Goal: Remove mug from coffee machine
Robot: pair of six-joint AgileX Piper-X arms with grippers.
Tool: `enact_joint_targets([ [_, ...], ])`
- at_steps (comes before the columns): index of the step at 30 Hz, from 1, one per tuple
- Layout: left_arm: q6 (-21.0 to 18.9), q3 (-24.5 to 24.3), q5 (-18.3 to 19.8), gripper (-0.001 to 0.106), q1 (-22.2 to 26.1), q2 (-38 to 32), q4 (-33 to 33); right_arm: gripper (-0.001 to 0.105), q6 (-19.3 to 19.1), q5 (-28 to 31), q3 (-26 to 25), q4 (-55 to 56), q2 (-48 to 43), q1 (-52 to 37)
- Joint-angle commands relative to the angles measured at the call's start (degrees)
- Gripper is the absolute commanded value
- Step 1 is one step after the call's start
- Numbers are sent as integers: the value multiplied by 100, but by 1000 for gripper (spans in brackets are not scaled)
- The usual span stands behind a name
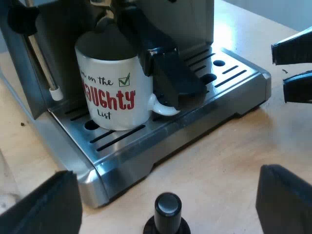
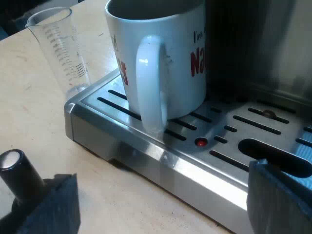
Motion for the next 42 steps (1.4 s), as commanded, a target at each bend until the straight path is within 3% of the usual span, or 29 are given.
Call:
enact_joint_targets([
  [1, 15, -22, -16, 76, -17, -1, -205, 71, -74, -12, -12, -85, -2, 11],
  [9, -505, -22, 242, 77, -17, -1, -318, 71, -74, -62, -169, -116, -2, 11],
  [14, -504, -22, 267, 87, -17, -1, -209, 71, -74, -61, -376, -41, -2, 88],
  [22, -494, -22, 288, 87, -17, -1, -114, 71, -74, -6, -532, -41, 355, 310],
  [32, -482, -22, 475, 87, -17, -1, -114, 71, -74, 379, -1285, -109, 1419, 495],
  [37, -482, -22, 501, 87, -17, -1, -114, 71, 251, 706, -1497, -265, 1841, 495],
  [42, -482, -22, 514, 87, -17, -1, -114, 71, 286, 769, -1743, -478, 2226, 495],
])
